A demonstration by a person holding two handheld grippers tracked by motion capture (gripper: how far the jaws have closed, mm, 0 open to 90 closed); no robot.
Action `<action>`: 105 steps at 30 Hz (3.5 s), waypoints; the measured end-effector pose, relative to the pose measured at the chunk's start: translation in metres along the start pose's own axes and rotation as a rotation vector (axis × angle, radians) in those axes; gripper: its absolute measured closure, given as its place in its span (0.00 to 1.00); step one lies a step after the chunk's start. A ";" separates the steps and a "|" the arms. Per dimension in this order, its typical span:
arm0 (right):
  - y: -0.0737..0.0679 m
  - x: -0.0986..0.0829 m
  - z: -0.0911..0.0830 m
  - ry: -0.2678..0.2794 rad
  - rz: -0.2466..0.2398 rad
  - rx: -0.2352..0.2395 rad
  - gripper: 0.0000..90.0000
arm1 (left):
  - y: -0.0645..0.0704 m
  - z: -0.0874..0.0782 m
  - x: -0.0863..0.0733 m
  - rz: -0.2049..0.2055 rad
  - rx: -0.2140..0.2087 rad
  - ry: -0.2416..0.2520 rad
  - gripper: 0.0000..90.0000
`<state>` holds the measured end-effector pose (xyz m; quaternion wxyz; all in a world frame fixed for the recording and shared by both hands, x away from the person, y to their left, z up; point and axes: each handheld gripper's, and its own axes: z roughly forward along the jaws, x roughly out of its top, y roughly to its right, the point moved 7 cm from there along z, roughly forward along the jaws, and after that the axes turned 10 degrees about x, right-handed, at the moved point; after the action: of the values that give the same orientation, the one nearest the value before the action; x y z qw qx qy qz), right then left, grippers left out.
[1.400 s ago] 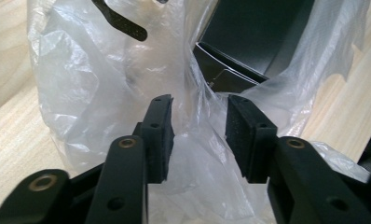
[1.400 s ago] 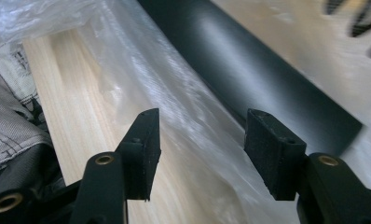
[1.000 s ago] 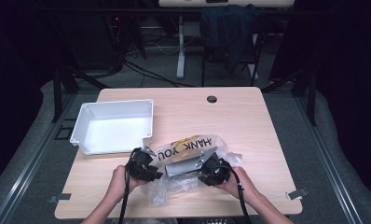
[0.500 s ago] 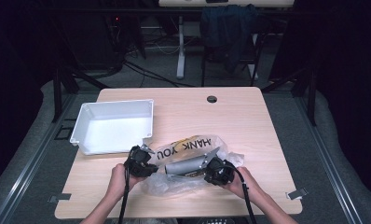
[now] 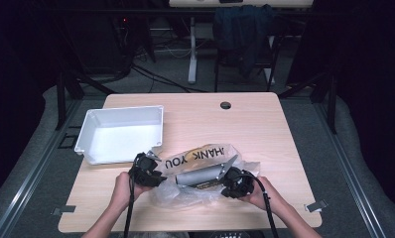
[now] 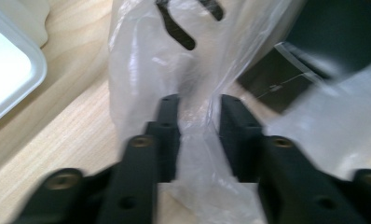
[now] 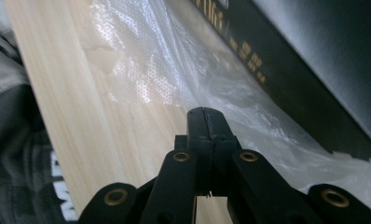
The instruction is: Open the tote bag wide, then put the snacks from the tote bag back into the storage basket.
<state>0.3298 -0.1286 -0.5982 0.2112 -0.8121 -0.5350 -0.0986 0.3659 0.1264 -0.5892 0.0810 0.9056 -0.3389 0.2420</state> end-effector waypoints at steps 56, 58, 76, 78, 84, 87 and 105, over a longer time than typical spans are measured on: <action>0.033 -0.020 -0.108 0.363 0.201 -0.156 0.10 | 0.009 -0.037 0.029 0.118 -0.044 0.085 0.15; 0.038 -0.029 -0.108 0.358 0.230 -0.175 0.08 | 0.009 -0.037 0.030 0.120 -0.044 0.085 0.14; 0.065 -0.071 -0.107 0.339 0.309 -0.242 0.05 | 0.022 -0.040 0.047 0.201 -0.042 0.085 0.13; 0.066 -0.073 -0.107 0.337 0.315 -0.237 0.06 | 0.025 -0.039 0.051 0.212 -0.046 0.090 0.13; 0.068 -0.075 -0.106 0.337 0.316 -0.239 0.06 | 0.039 -0.032 0.060 0.278 -0.066 0.079 0.17; 0.068 -0.077 -0.105 0.330 0.318 -0.244 0.07 | 0.042 -0.027 0.063 0.298 -0.072 0.065 0.18; 0.068 -0.079 -0.101 0.304 0.308 -0.248 0.09 | 0.065 0.013 0.072 0.414 -0.167 -0.090 0.43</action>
<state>0.3656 -0.2626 -0.5548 0.2005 -0.8796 -0.3507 -0.2510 0.3758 0.0312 -0.5662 0.0892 0.8168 -0.5395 0.1838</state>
